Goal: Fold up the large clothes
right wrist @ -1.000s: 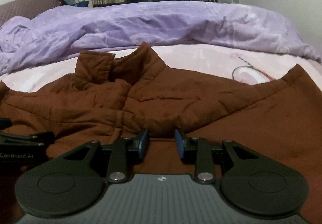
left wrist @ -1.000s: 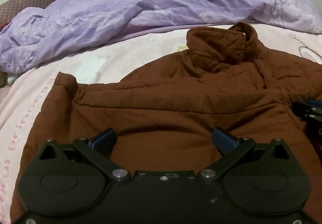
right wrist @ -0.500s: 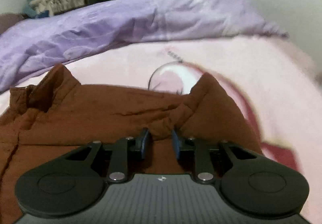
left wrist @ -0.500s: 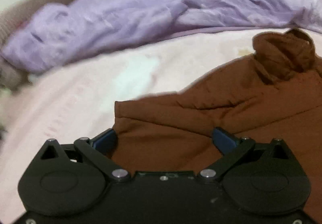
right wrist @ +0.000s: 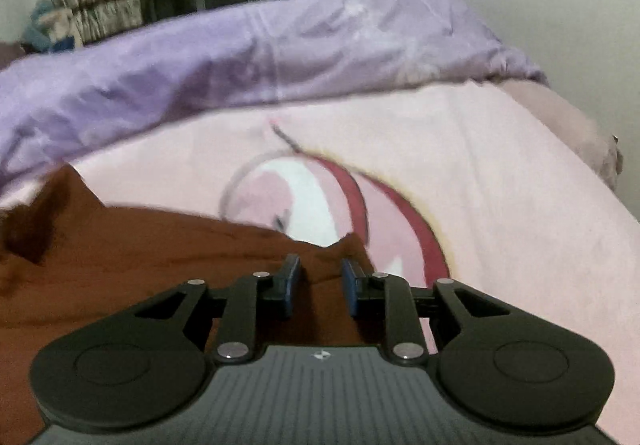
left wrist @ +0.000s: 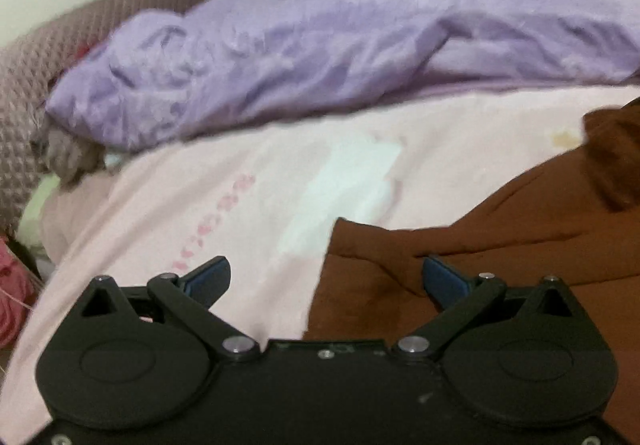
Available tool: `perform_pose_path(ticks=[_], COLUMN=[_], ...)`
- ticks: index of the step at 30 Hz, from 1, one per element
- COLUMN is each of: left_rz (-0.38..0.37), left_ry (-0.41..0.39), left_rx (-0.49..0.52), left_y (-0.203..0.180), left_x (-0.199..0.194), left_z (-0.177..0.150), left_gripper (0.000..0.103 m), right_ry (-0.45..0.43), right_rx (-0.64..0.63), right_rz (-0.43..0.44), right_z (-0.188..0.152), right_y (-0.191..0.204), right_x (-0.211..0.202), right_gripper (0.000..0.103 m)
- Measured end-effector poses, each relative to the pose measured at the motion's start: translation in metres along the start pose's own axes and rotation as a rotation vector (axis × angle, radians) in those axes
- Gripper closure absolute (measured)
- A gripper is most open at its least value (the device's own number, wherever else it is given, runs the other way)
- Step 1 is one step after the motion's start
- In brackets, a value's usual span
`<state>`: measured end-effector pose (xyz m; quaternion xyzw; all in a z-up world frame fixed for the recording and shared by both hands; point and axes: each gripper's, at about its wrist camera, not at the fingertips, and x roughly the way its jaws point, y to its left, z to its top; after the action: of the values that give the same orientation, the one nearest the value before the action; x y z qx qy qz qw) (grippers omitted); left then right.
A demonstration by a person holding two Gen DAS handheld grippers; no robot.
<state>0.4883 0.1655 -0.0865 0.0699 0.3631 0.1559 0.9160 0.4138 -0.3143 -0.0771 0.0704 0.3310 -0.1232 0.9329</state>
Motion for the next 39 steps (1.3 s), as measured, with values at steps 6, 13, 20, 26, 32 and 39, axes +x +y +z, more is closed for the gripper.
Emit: perform_pose_path(ticks=[6, 13, 20, 26, 32, 39], left_rz=[-0.027, 0.001, -0.137, -0.239, -0.225, -0.202], left_ry=[0.007, -0.029, -0.091, -0.087, -0.009, -0.024], left_rx=[-0.037, -0.018, -0.086, -0.112, -0.057, -0.006], left_y=[0.007, 0.004, 0.0, -0.034, -0.058, -0.06], left_x=[0.011, -0.02, -0.095, -0.14, -0.115, -0.142], left_z=[0.0, -0.001, -0.016, -0.071, -0.09, -0.09], left_gripper=[0.0, 0.0, 0.0, 0.0, 0.0, 0.0], right_ry=[-0.031, -0.037, -0.18, -0.09, -0.058, -0.104], right_rx=[-0.048, -0.045, -0.011, -0.057, -0.071, 0.142], right_rz=[-0.042, -0.031, 0.097, 0.173, 0.16, -0.01], right_z=[-0.007, -0.005, -0.019, -0.07, -0.09, -0.087], right_y=[0.01, 0.006, 0.016, 0.054, 0.058, -0.008], right_x=[0.006, -0.027, -0.116, -0.123, -0.107, -0.145], right_gripper=[0.073, 0.059, 0.046, 0.05, 0.05, 0.016])
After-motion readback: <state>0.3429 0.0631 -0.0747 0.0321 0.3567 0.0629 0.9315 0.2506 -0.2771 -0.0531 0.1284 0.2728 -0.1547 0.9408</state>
